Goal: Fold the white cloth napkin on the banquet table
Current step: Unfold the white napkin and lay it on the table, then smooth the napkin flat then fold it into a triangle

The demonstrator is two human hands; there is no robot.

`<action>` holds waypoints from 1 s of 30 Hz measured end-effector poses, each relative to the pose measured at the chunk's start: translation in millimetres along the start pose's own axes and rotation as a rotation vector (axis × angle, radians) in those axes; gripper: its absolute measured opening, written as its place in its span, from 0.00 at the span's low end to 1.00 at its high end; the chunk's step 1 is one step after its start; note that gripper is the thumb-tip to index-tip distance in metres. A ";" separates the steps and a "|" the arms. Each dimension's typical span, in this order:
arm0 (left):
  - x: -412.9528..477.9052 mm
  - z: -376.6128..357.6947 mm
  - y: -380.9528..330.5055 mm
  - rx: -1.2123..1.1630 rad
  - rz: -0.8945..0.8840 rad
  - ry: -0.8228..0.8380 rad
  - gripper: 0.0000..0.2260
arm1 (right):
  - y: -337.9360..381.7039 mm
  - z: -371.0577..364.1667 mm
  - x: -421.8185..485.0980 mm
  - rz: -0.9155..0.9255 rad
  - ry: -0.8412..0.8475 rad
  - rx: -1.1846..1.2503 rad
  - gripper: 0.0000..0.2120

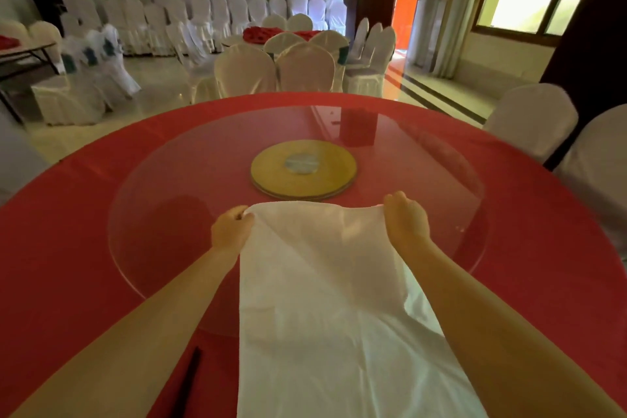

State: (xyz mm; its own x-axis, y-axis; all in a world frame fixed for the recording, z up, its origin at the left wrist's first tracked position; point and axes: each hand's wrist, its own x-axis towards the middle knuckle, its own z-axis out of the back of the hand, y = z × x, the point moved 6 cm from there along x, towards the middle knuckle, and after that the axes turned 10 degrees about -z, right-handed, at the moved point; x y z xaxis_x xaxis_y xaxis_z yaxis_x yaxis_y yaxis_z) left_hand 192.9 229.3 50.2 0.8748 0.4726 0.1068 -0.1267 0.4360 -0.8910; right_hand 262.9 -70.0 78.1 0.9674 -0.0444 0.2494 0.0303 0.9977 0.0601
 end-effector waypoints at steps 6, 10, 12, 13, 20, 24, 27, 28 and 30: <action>-34.7 -85.3 49.1 0.333 -0.348 0.255 0.23 | 33.2 -96.7 -36.9 0.193 0.227 0.129 0.27; -82.4 -133.5 85.3 0.666 -0.466 0.420 0.24 | 60.5 -144.8 -104.7 0.304 0.358 0.228 0.24; -88.2 -141.5 95.9 0.785 -0.506 0.427 0.25 | 65.2 -158.7 -122.0 0.318 0.356 0.251 0.24; -88.3 -142.8 98.1 0.803 -0.525 0.413 0.25 | 64.8 -161.2 -124.0 0.310 0.338 0.261 0.24; -87.5 -143.4 106.7 0.796 -0.534 0.376 0.26 | 2.6 -174.3 -80.1 0.177 0.335 0.121 0.27; -87.5 -141.7 111.5 0.832 -0.541 0.379 0.27 | -75.7 -176.9 -42.8 -0.030 0.360 0.031 0.28; -87.4 -140.6 111.2 0.822 -0.548 0.374 0.32 | -115.3 -177.4 -29.8 -0.118 0.353 0.018 0.30; -86.7 -140.8 110.3 0.816 -0.550 0.375 0.33 | -120.5 -177.8 -26.9 -0.135 0.354 0.011 0.30; -84.9 -141.6 109.5 0.820 -0.547 0.384 0.33 | -119.6 -177.2 -25.1 -0.150 0.365 -0.011 0.30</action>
State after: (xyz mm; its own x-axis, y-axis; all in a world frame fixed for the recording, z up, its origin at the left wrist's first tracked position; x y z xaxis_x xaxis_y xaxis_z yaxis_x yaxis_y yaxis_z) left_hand 170.9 128.5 -118.9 0.9793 -0.1559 0.1293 0.1776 0.9680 -0.1776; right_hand 279.6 -179.2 -106.6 0.9778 -0.1708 -0.1214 0.1789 0.9821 0.0587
